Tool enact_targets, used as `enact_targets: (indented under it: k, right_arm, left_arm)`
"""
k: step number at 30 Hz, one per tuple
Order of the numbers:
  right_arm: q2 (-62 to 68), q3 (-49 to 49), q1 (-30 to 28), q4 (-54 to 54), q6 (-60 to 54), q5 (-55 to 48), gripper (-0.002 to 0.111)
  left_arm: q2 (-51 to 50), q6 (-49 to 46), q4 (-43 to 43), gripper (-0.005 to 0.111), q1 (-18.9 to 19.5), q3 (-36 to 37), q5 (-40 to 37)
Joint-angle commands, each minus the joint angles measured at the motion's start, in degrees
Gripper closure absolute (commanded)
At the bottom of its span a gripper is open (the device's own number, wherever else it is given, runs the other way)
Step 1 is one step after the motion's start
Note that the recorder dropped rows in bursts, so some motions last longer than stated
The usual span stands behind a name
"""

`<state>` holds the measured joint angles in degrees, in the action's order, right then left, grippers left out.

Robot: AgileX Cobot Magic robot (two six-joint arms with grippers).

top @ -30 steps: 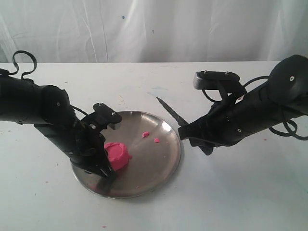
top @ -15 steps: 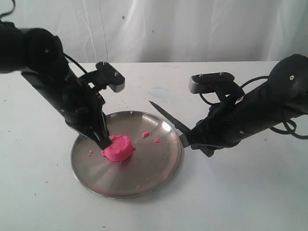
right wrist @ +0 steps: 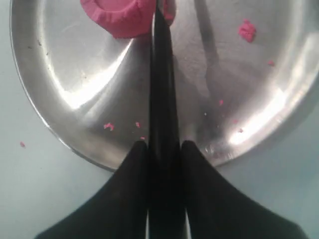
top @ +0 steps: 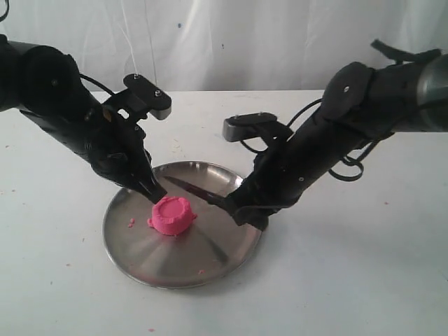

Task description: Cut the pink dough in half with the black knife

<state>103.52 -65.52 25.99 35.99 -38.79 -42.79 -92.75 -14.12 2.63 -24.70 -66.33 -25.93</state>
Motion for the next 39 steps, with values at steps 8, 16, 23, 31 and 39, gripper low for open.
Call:
enact_targets:
  k: [8,16,23,31,39]
  right_arm:
    - [3.99,-3.15,3.05,2.14,-6.01,2.09,0.108]
    - [3.76,-3.15,3.08,2.14,-6.01,-0.36,0.108]
    - [1.09,-3.04,3.08,1.63,-6.01,1.23,0.108]
    - [-3.14,2.59,3.08,1.1,-6.01,3.7,0.108]
    - [-4.54,7.56,3.08,0.16,-11.03,7.17,0.108]
  left_arm:
    - [-1.11,0.5,-2.63,0.107,0.06,0.57,2.81]
    - [-4.32,3.59,-4.87,0.107,1.41,0.69,2.35]
    - [-4.32,4.18,-4.87,0.107,1.51,0.58,2.35]
    - [-4.32,4.18,-4.87,0.107,1.51,0.58,2.21]
    - [-4.32,4.18,-4.87,0.107,1.51,0.58,2.34]
